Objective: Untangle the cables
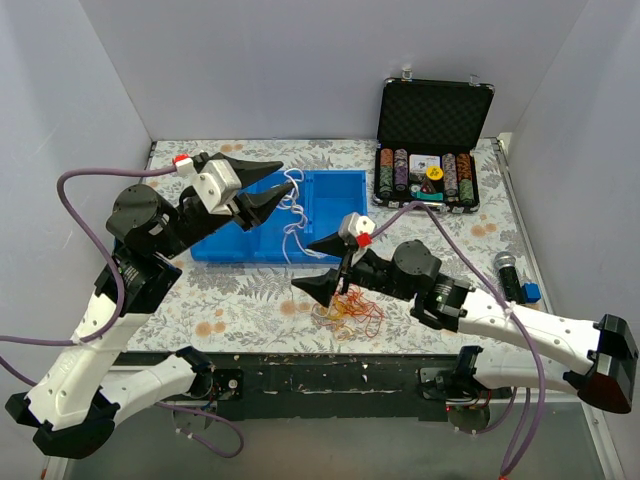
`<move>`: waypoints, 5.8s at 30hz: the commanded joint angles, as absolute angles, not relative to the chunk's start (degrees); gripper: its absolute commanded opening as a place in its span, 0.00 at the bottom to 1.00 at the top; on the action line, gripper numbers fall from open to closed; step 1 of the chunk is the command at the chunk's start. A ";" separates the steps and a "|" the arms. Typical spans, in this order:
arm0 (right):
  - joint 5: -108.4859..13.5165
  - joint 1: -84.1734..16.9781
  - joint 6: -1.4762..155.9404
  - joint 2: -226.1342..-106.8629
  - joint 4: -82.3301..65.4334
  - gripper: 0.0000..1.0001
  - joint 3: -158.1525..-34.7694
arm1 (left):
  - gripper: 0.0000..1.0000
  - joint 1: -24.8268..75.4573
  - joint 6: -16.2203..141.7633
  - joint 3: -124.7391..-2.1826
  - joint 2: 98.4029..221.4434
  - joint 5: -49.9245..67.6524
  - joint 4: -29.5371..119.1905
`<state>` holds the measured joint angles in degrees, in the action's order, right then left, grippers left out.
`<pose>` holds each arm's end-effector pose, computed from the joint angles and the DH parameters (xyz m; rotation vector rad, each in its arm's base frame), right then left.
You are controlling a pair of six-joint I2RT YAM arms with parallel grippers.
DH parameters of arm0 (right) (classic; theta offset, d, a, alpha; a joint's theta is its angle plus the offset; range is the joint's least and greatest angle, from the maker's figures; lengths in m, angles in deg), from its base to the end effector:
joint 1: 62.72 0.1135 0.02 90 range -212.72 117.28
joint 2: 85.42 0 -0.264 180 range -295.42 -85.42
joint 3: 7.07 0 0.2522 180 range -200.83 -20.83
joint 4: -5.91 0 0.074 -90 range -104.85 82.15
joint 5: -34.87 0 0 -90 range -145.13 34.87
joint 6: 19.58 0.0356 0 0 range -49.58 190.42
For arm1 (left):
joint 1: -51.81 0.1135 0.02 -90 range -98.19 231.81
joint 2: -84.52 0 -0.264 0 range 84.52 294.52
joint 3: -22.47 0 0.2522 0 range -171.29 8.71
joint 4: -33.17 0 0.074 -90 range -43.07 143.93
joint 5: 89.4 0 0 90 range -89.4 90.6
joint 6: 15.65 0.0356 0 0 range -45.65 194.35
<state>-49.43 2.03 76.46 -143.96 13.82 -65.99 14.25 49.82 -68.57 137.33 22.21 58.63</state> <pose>0.1003 0.2210 0.3561 -0.8195 1.2790 1.0772 0.1212 -0.1097 0.5036 0.4992 1.3750 -1.1513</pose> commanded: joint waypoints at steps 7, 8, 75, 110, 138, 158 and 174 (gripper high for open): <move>-58.74 2.23 73.14 -152.12 20.44 0.88 -65.57 | 0.37 14.29 49.21 -72.06 138.04 23.54 56.86; -58.29 2.23 73.58 -153.17 21.67 0.88 -65.30 | 0.36 14.37 49.30 -72.24 138.13 23.46 56.86; -29.29 1.88 70.59 -143.34 2.43 0.01 -70.84 | 0.98 14.29 74.09 -41.66 129.26 44.11 84.73; -33.14 1.61 67.34 -140.35 -4.68 0.18 -67.33 | 0.00 14.37 70.49 -41.38 132.60 27.61 66.20; -51.53 0.56 70.59 -141.65 16.84 0.69 -57.47 | 0.00 14.37 65.38 -62.83 131.54 18.98 50.47; -52.84 0.47 72.26 -170.75 32.05 0.45 -58.19 | 0.02 14.37 63.36 -84.45 139.62 17.48 47.28; -47.83 0.38 77.36 -175.68 30.99 0.01 -51.24 | 0.03 14.37 78.30 -79.17 142.43 -8.17 18.29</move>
